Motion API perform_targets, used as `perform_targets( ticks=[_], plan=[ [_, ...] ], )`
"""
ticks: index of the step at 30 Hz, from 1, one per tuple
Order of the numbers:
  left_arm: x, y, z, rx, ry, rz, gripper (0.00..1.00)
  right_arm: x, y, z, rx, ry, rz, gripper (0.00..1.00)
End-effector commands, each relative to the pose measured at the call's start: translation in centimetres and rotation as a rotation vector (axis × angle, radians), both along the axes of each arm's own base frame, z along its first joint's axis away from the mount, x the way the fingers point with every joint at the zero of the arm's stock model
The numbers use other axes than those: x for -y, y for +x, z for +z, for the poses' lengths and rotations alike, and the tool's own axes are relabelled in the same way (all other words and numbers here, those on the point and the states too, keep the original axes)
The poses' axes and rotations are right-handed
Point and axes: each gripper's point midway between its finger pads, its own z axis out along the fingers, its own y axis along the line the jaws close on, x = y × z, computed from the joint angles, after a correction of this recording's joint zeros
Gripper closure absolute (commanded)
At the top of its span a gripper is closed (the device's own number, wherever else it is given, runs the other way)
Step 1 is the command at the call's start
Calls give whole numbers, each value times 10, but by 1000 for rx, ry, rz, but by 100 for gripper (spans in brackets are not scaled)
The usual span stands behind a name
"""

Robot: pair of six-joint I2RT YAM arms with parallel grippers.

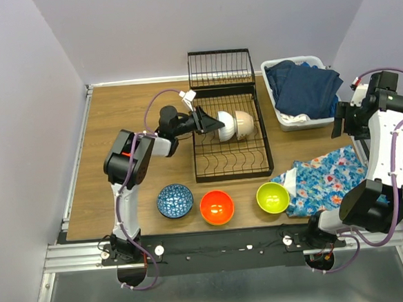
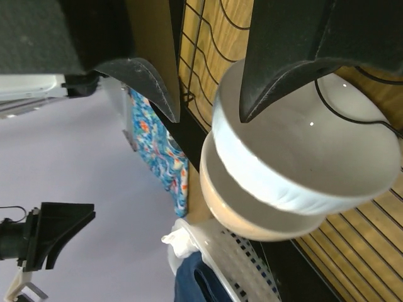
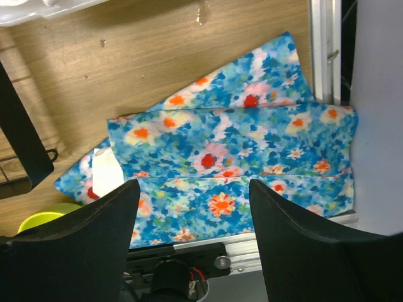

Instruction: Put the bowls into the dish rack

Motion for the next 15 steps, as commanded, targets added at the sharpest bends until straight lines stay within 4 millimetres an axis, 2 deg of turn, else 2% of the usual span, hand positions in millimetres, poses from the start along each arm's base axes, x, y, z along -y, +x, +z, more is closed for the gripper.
perform_targets(
  ticks=[1,2,4,5,6,7,8,9,10,11,12,13,14,15],
  plan=[
    [-16,6,-4,90,176,63,46,-9,3,-5,27,60,-4,22],
    [-19,5,2,104,185,65,44,-9,4,-5,32,63,-3,22],
    [-28,-2,-2,97,225,55,42,-11,7,-3,45,74,4,22],
    [-36,-3,12,125,232,66,42,-11,8,-2,52,76,6,22],
    [-44,-10,6,82,273,62,42,-11,10,-1,58,78,8,22],
    [-53,-15,1,120,323,58,42,-12,12,0,65,82,12,22],
    [-67,-17,20,162,343,80,42,-12,15,1,74,81,16,22],
    [-78,-31,8,104,408,61,42,-12,17,0,79,85,19,22],
    [-89,-38,7,178,473,42,42,-12,19,1,88,88,28,22],
    [-100,-46,25,257,511,44,42,-12,22,2,102,85,35,22],
    [-116,-66,14,207,581,14,42,-12,24,3,110,82,40,22],
    [-126,-75,15,229,626,5,42,-12,27,3,121,82,52,22],
    [-138,-83,28,370,681,-12,42,-11,30,6,140,75,62,22],
    [-154,-101,19,318,736,-38,42,-11,32,5,146,74,68,22]
  ],
)
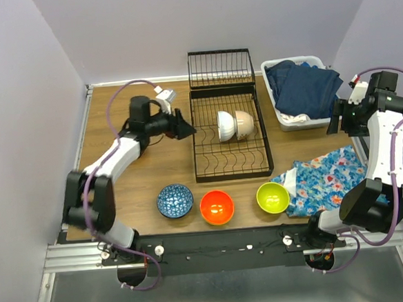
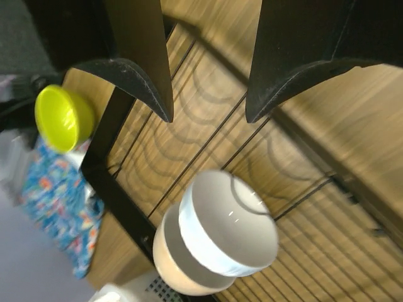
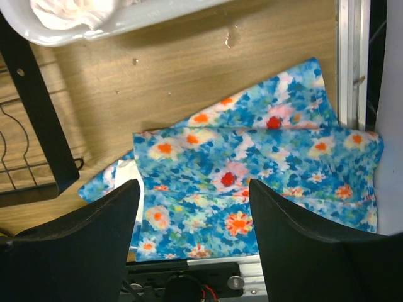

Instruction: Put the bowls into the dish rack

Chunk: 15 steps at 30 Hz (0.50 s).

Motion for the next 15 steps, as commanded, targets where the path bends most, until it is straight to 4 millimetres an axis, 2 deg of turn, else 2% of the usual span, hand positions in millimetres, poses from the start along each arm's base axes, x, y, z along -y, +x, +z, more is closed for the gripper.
perform_targets(
  ticks=[1,2,3,5,6,8,9,10,12,15],
  plan=[
    [-68,-72,-14,102,363,-124,42,0,20,8,98,7,53,22],
    [-78,-79,-6,126,394,-122,42,-1,22,10,116,4,62,22],
    [-91,-97,-15,113,466,-175,43,-3,22,11,127,5,76,22],
    [-103,-113,-3,174,537,-231,43,-5,24,12,152,-2,115,22],
    [-111,-131,-7,203,595,-324,43,-6,22,13,161,-9,128,22],
    [-122,-142,2,276,675,-382,43,-9,19,5,159,-15,162,22],
    [-128,-161,-1,238,692,-436,43,-10,18,2,161,-15,174,22],
    [-130,-167,5,339,722,-545,43,-12,15,2,167,-22,190,22],
    [-131,-201,2,327,731,-714,43,-16,11,-7,162,-7,205,22],
    [-125,-229,-4,424,765,-937,41,-25,6,-13,166,25,224,22]
  ],
)
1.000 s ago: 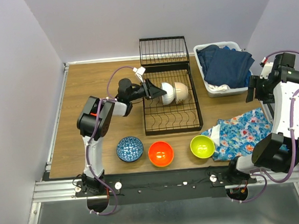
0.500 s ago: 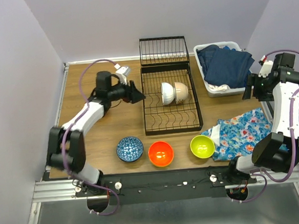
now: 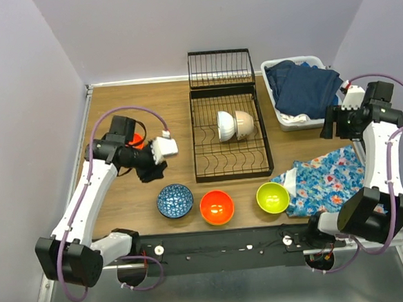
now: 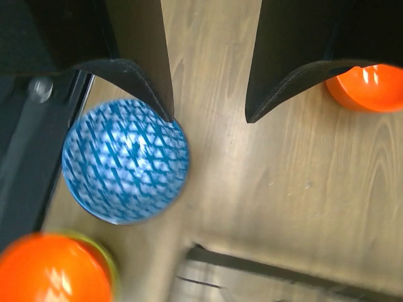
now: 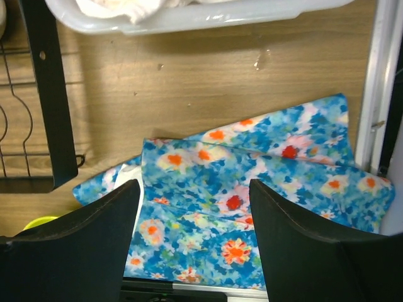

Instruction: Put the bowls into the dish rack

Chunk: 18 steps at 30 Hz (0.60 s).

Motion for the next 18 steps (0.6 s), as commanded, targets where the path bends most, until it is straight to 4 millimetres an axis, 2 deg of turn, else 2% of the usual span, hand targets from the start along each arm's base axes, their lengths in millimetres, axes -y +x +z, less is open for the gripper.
perform_targets(
  ticks=[1,3,7,12,18],
  plan=[
    [-9,-85,-19,-37,185,-466,41,-12,-1,-2,55,31,74,22],
    [2,-97,-23,12,198,-583,39,-16,-4,-4,49,48,86,22],
    [15,-112,-42,-34,219,-642,37,-18,-8,-3,42,43,106,22],
    [19,-121,-62,-167,254,-620,39,-17,-14,3,49,9,123,22],
    [24,-136,-88,-263,291,-612,42,-21,-22,0,41,9,139,21]
  ],
)
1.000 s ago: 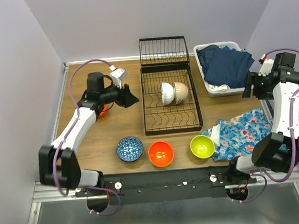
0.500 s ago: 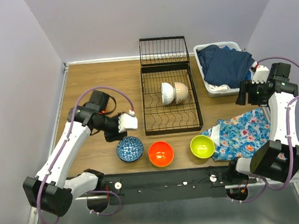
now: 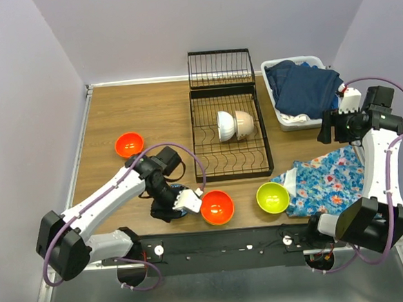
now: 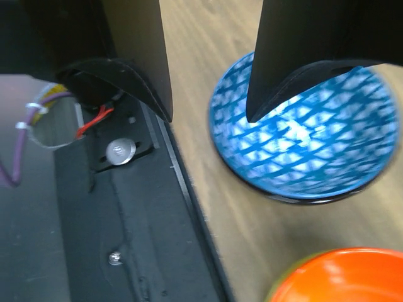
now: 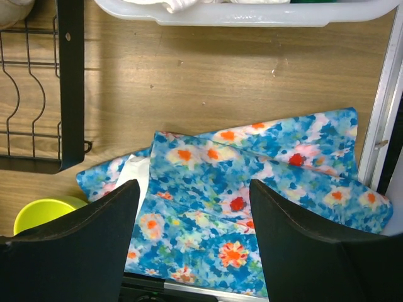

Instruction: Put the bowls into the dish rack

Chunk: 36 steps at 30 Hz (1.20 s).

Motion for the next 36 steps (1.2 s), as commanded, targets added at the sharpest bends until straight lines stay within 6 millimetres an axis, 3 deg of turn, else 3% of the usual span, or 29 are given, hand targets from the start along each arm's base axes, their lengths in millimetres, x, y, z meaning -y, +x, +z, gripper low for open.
perform_targets(
  ticks=[1,6,14,23,27,36],
  plan=[
    [0,-12,-18,-55,63,21,42,-5,-11,-2,-3,3,30,21],
    [6,-13,-29,-55,75,37,42,-8,-13,-2,-2,13,32,21],
    [-1,-14,-41,-45,105,43,43,-12,-14,-6,-4,40,27,21],
    [11,20,-41,87,88,164,41,-17,-11,-9,8,84,3,21],
    [13,14,-44,39,93,138,40,-16,-9,-11,4,88,-1,22],
    [5,-25,-26,-147,103,18,43,-17,-6,-13,-5,103,5,22]
  ],
)
